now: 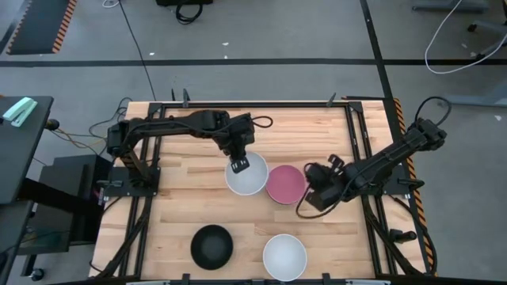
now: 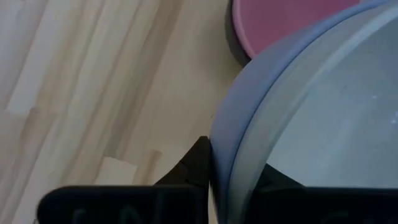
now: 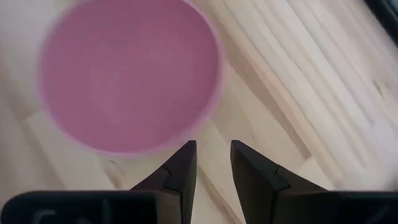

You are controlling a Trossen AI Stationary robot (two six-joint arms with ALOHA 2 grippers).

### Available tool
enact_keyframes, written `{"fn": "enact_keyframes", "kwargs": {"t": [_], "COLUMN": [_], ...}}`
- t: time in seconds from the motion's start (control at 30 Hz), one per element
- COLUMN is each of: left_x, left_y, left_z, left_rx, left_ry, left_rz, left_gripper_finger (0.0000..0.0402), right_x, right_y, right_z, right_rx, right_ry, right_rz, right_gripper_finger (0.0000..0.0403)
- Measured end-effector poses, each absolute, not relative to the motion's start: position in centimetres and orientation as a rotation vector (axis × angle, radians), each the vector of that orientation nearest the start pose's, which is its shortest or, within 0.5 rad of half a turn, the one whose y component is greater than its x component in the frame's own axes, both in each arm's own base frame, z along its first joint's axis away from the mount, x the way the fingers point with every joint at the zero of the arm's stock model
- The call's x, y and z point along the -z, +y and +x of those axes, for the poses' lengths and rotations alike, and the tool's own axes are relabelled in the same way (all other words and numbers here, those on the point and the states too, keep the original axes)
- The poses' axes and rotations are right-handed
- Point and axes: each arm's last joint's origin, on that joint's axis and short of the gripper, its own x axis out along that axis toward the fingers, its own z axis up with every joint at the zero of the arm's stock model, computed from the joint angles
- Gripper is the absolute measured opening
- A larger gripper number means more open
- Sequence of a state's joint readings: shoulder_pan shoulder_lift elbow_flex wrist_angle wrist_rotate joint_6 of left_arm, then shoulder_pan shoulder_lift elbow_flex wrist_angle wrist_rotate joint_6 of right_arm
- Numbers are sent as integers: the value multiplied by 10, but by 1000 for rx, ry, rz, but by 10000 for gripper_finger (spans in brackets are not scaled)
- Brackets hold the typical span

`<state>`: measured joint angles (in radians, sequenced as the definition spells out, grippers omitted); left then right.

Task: Nest bowls inside each other
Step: Stack the left stacked bowls on top of the right stacked bowls

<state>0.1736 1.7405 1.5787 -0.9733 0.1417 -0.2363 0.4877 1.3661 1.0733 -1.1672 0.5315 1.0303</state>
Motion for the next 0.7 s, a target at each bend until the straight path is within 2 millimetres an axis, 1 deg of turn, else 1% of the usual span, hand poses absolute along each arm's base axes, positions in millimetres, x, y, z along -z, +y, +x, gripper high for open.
{"fn": "enact_keyframes", "kwargs": {"t": [0.1,0.27,0.37,0.53,0.6,0.7], "left_x": [-296,-296,-296,-296,-296,-296], "left_y": [62,66,68,72,73,76], "left_z": [351,350,349,349,349,348], "left_rx": [-174,-185,-190,-199,-203,-214], "left_ry": [1117,1121,1121,1111,1110,1109], "left_rz": [-397,-407,-411,-415,-418,-431], "left_gripper_finger": [34,34,34,34,34,34], "right_x": [-241,-219,-205,-167,-159,-150], "right_y": [82,70,67,63,63,64], "right_z": [186,161,153,143,144,146], "right_rx": [674,622,614,626,610,576], "right_ry": [1033,940,901,872,828,788], "right_rz": [252,337,366,413,428,436], "right_gripper_finger": [107,92,72,15,7,11]}}
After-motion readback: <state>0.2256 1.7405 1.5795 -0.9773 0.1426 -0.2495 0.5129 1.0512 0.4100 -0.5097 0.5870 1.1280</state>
